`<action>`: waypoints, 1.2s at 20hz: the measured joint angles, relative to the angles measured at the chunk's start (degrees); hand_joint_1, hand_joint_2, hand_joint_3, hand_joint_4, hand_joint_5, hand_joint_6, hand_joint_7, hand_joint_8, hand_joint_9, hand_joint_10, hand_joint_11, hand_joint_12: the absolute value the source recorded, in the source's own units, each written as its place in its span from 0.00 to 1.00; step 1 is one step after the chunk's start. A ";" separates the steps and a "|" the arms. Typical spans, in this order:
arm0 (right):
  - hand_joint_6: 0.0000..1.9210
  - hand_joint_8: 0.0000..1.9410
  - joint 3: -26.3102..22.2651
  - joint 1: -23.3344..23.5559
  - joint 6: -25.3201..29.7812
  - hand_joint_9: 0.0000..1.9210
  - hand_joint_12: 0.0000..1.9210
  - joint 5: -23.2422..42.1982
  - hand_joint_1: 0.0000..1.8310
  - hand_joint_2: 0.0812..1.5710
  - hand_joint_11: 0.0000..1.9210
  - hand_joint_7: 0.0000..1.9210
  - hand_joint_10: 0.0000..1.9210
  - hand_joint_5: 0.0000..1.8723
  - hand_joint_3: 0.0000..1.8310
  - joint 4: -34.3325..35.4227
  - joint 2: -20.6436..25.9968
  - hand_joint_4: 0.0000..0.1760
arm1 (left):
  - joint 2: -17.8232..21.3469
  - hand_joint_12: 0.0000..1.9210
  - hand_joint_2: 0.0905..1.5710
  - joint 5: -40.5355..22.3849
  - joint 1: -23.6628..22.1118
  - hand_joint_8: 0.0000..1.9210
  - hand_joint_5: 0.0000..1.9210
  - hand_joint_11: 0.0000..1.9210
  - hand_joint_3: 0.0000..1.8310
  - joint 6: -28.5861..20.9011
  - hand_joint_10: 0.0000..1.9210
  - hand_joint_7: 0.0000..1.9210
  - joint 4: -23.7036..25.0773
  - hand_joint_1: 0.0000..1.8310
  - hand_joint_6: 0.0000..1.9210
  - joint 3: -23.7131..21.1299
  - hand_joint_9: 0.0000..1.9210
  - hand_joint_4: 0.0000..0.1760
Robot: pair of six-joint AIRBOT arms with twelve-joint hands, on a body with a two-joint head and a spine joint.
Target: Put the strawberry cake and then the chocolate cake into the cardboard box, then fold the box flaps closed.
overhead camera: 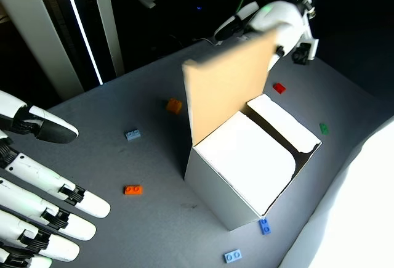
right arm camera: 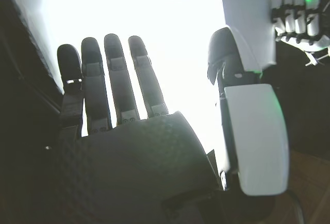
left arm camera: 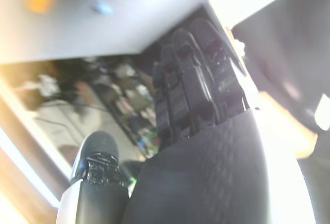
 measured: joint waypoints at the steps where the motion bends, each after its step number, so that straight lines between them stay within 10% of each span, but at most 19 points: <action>1: 0.00 0.00 -0.02 0.00 0.00 0.16 0.55 0.00 0.06 0.76 0.00 0.17 0.02 0.15 0.00 -0.02 0.00 0.00 | -0.42 0.35 0.80 0.26 -0.55 0.00 0.22 0.14 0.00 -0.37 0.00 0.26 0.31 0.00 0.00 0.37 0.28 0.00; 5: 0.03 0.02 0.00 0.00 -0.02 0.23 0.65 -0.07 0.06 0.76 0.00 0.24 0.06 0.21 0.00 -0.02 -0.04 0.00 | -2.27 0.35 0.81 2.97 -1.40 0.00 0.21 0.14 0.00 -0.46 0.00 0.26 -0.04 0.00 0.00 2.36 0.27 0.00; 9: 0.18 0.07 0.00 0.00 -0.02 0.21 0.80 -0.20 0.09 0.76 0.00 0.40 0.51 0.30 0.00 -0.02 -0.11 0.00 | -4.22 0.36 0.81 7.85 -3.06 0.00 0.21 0.15 0.00 -0.42 0.00 0.26 -2.64 0.00 0.00 4.92 0.28 0.00; 12: 0.39 0.38 -0.02 0.00 -0.02 0.20 0.92 -0.28 0.11 0.77 0.00 0.31 0.67 0.24 0.00 -0.04 -0.22 0.00 | -5.64 0.36 0.80 12.20 -4.20 0.00 0.21 0.15 0.00 1.38 0.00 0.26 -3.69 0.00 0.00 5.53 0.28 0.00; 24: 0.64 0.72 0.00 0.00 -0.02 0.34 1.00 -0.26 0.04 0.80 0.23 0.44 0.95 0.38 0.00 -0.02 -0.22 0.00 | -8.02 0.42 0.80 22.18 -0.81 0.00 0.23 0.15 0.00 2.58 0.00 0.28 -2.36 0.00 0.00 6.49 0.31 0.00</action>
